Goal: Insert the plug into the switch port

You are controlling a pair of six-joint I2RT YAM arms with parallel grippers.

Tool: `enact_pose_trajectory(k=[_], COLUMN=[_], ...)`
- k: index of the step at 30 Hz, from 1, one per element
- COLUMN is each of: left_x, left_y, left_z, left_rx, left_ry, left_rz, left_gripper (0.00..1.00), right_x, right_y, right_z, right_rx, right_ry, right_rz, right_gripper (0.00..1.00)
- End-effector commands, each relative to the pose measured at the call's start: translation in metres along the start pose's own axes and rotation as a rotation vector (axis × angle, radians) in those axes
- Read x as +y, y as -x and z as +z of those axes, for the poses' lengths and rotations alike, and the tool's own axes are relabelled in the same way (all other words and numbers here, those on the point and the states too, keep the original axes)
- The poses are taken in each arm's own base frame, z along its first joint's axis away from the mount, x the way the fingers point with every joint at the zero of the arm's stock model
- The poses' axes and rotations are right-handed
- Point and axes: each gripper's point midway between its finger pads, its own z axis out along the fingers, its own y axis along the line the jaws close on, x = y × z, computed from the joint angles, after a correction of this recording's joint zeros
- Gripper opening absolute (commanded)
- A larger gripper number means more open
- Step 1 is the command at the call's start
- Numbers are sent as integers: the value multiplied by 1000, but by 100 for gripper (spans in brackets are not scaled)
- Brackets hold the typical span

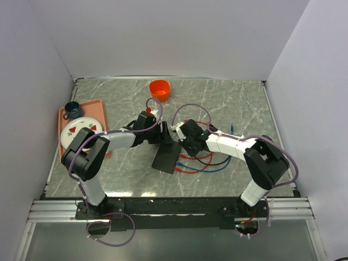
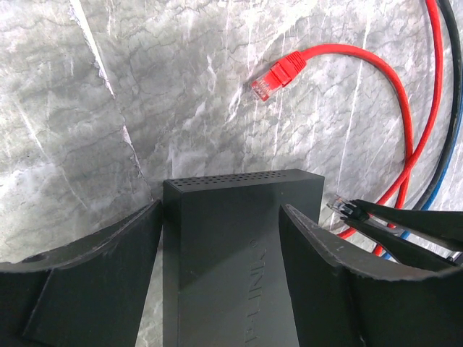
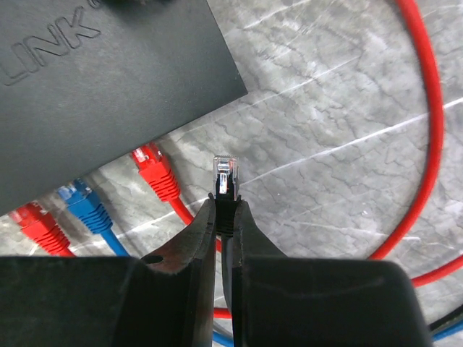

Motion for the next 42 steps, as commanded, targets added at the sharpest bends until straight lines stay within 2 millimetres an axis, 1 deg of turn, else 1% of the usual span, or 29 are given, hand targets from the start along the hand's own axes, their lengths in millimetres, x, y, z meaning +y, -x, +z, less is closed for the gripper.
enact_pose_trajectory(k=[1, 8, 12, 20, 27, 30, 31, 32, 34, 36, 37, 42], left_x=[0, 0, 1, 3, 2, 1, -1, -1, -1, -2, -3, -6], left_y=[-10, -14, -17, -17, -17, -17, -17, -18, -18, -18, -19, -19], left_z=[3, 5, 7, 10, 9, 9, 9, 9, 9, 10, 10, 8], left_rx=[36, 47, 56, 61, 61, 64, 64, 68, 69, 71, 74, 74], left_ry=[-18, -28, -28, -21, -24, -32, -40, -44, -46, -52, -60, -76], left_rz=[7, 4, 1, -12, -9, -2, 0, 3, 3, 6, 5, 11], left_gripper=[71, 70, 69, 68, 68, 68, 68, 68, 68, 67, 67, 66], right_x=[-3, 3, 7, 21, 23, 23, 23, 25, 27, 31, 31, 41], right_y=[19, 33, 34, 39, 41, 44, 51, 47, 53, 54, 58, 64], right_z=[1, 2, 3, -5, 0, -1, -4, -4, -9, -10, -14, -15], right_rx=[-27, -61, -69, -111, -109, -135, -169, -171, -215, -246, -271, -334], right_ry=[-19, -10, -1, 20, 18, 12, 12, 16, 26, 36, 35, 69], right_rz=[3, -14, -22, -58, -61, -68, -67, -78, -85, -97, -98, -97], right_gripper=[0, 0, 0, 0, 0, 0, 0, 0, 0, 0, 0, 0])
